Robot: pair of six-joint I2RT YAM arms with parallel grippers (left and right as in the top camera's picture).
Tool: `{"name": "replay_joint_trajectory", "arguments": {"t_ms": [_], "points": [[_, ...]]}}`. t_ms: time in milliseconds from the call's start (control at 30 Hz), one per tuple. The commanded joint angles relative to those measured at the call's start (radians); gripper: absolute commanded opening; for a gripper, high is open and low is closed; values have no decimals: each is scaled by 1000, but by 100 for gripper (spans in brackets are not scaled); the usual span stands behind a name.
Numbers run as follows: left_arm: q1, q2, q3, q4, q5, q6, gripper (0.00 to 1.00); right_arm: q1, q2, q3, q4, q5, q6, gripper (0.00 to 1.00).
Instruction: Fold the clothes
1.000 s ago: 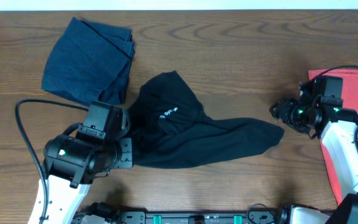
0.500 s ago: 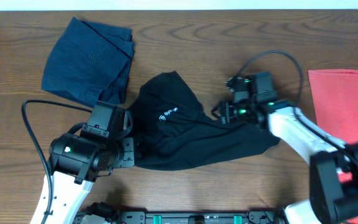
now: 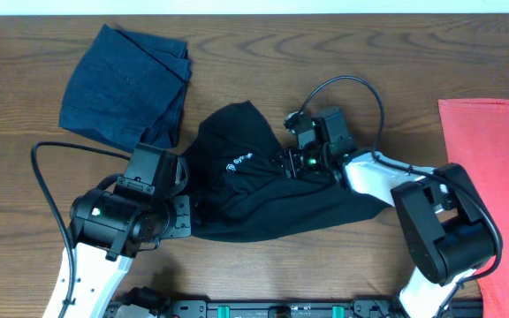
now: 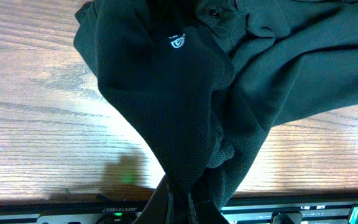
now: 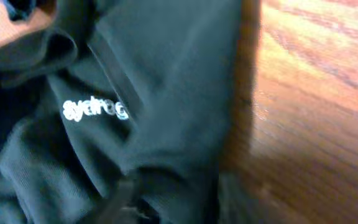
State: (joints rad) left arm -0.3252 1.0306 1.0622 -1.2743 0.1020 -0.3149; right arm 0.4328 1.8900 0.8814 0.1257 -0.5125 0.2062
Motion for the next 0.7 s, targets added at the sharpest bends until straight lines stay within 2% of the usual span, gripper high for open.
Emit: {"name": "replay_joint_trajectory", "arguments": {"t_ms": [0, 33, 233, 433, 667], "points": [[5, 1, 1, 0, 2, -5, 6, -4, 8, 10, 24, -8, 72, 7], [5, 1, 1, 0, 2, -5, 6, -13, 3, 16, 23, -8, 87, 1], [5, 1, 1, -16, 2, -5, 6, -163, -142, 98, -94, 9, 137, 1], [5, 1, 1, -24, 1, -4, 6, -407, -388, 192, -261, 41, 115, 1], [5, 1, 1, -51, -1, -5, 6, -572, -532, 210, -531, 42, 109, 1]]}}
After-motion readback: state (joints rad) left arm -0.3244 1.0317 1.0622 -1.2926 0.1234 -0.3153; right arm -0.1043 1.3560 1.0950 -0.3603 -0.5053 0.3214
